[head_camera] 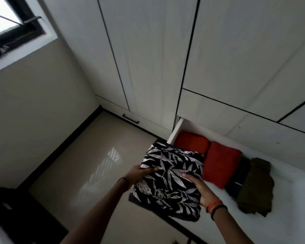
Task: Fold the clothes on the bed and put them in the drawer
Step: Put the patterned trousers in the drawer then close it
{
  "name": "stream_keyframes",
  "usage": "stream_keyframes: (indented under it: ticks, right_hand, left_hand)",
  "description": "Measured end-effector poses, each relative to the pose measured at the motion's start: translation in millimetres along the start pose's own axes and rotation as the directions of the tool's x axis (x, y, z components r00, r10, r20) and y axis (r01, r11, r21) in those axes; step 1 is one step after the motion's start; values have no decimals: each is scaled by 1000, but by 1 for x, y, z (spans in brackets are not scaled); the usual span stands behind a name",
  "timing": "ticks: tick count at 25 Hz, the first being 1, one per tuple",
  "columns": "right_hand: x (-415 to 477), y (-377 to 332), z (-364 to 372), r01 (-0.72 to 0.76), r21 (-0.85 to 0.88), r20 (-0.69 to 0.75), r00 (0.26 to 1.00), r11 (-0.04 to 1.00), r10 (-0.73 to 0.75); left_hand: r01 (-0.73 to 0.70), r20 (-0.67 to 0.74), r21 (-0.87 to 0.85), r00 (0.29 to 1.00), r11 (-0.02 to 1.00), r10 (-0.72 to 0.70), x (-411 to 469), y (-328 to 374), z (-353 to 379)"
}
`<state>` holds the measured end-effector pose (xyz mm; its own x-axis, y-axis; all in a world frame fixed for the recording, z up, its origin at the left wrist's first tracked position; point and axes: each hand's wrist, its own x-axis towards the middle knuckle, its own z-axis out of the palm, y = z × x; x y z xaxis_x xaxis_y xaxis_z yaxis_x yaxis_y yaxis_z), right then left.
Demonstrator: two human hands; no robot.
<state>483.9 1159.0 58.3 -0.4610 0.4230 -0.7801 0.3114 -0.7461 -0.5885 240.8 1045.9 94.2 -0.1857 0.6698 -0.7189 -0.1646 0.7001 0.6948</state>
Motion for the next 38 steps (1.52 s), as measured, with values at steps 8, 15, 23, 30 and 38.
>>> stream_keyframes:
  ticks: [8,15,23,30,38]
  right_hand:
    - [64,44,-101,-114,46,-106,987,992,119]
    - [130,92,-119,-213,155,-74,971,965,226]
    - [178,128,-123,-135,185,-181,969,974,168]
    - [165,121,-94,25,-794,-388,747,607,-539]
    - [184,134,-85,-8,-939,-167,885,343,-435]
  left_hand:
    - [39,-77,121,997,992,-30,125,-42,93]
    - [202,-177,175,969,964,-171,180,-86,96]
    - [183,-226,245,966,952,-128,217,-120,85]
    - [-53,-143,860,929,507,340,178,-135,109]
    - [-111,68,976,973,188,221,200,-168,95]
